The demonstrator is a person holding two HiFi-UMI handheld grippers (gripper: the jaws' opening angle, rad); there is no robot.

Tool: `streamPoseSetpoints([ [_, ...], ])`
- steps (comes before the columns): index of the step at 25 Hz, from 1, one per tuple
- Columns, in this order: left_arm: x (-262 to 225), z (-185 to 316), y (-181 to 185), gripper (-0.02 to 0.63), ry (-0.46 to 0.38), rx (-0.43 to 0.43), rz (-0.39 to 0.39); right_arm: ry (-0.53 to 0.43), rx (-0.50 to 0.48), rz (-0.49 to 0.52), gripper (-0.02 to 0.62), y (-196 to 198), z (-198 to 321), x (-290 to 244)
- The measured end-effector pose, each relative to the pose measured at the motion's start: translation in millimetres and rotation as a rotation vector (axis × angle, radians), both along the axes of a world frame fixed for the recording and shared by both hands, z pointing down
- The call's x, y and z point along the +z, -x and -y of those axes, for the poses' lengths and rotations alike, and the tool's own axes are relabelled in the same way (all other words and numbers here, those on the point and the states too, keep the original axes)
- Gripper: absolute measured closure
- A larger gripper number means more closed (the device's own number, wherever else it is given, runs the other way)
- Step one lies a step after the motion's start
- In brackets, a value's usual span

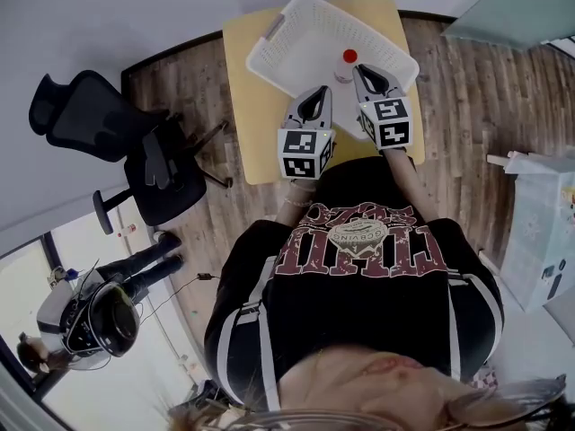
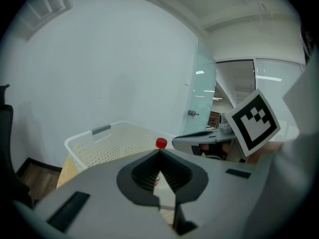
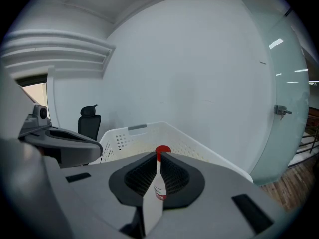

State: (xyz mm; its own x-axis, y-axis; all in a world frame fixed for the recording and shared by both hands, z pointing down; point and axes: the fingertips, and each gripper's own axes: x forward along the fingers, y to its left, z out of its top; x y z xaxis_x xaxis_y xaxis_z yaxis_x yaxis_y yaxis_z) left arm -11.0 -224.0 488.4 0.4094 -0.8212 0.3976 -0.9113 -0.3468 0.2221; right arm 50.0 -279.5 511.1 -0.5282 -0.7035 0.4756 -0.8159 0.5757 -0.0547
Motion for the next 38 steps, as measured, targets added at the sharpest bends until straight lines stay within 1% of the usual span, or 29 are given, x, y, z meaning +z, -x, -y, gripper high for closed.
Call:
streamPoseSetpoints([
  [5,4,0,8,0.558,0.007,-0.011,-0.002,0.002,-0.003,-0.014,0.575,8,11,5],
  [11,1,-8,10,0.558,0.009,-0.039,0.003,-0.010,-0.001,-0.029,0.574,5,16,2],
  [15,3,-8,23,0.558,0.006,-0.065,0.002,-0.015,0.010,-0.038,0.571,11,23,5],
  [16,3,-8,25,0.558,0.007,-0.069,0.002,-0.016,0.015,-0.041,0.556,12,24,6],
  [18,4,-11,28,0.558,0.011,-0.078,0.004,-0.010,0.016,-0.052,0.505,13,25,8],
  [22,4,-13,30,0.558,0.016,-0.096,0.005,0.016,0.000,-0.070,0.479,14,26,12],
  [29,4,-20,30,0.558,0.014,-0.117,0.002,0.053,-0.027,-0.095,0.441,15,22,19],
  [38,4,-21,37,0.558,0.015,-0.157,-0.002,0.087,-0.050,-0.125,0.422,13,32,27],
])
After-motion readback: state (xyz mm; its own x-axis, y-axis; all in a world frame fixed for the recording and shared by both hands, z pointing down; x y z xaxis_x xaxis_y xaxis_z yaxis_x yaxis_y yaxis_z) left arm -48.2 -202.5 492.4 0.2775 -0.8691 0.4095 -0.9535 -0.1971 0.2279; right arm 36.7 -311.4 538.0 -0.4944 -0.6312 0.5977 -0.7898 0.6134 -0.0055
